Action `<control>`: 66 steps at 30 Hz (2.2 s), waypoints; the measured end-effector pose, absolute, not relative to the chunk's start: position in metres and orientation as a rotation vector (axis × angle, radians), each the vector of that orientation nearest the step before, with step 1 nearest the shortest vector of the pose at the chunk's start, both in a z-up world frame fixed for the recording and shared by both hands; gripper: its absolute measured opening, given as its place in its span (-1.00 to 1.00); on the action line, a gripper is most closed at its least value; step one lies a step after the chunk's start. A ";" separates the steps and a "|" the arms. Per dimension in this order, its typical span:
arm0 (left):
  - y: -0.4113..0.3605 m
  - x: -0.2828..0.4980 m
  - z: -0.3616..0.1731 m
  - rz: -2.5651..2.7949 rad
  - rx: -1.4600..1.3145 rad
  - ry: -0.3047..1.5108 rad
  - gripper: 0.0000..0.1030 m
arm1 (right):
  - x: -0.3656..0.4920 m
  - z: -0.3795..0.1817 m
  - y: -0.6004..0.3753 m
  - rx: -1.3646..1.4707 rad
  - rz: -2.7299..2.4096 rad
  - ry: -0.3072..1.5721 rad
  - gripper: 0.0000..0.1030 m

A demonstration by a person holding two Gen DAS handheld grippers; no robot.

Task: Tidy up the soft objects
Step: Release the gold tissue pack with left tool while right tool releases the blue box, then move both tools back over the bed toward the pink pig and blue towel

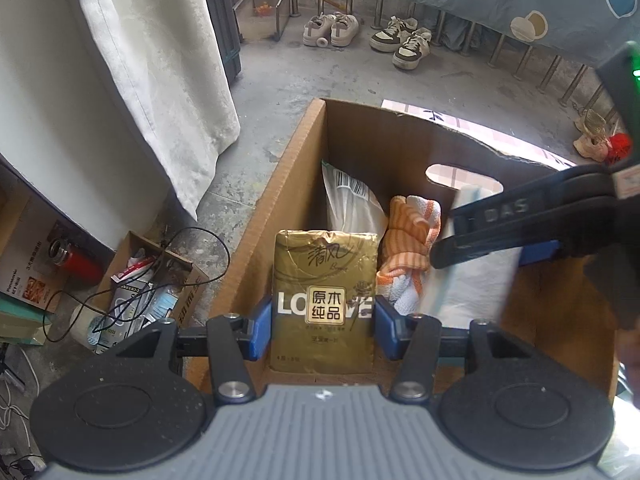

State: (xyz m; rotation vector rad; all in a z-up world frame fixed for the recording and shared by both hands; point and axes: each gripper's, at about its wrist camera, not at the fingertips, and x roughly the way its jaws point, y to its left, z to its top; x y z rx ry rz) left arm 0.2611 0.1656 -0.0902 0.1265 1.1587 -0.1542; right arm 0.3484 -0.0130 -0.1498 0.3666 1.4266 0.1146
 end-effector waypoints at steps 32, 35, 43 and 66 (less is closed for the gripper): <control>0.035 0.286 -0.137 -0.479 0.194 1.194 0.30 | 0.244 -0.050 -0.172 0.654 -0.131 0.997 0.74; 0.023 0.286 -0.145 -0.495 0.211 1.192 0.30 | 0.235 -0.062 -0.182 0.693 -0.149 0.999 0.74; 0.031 0.277 -0.129 -0.391 0.265 1.128 0.41 | 0.217 -0.064 -0.189 0.716 -0.155 0.991 0.74; 0.042 0.291 -0.147 -0.376 0.173 1.225 0.49 | 0.194 -0.057 -0.205 0.727 -0.166 0.981 0.74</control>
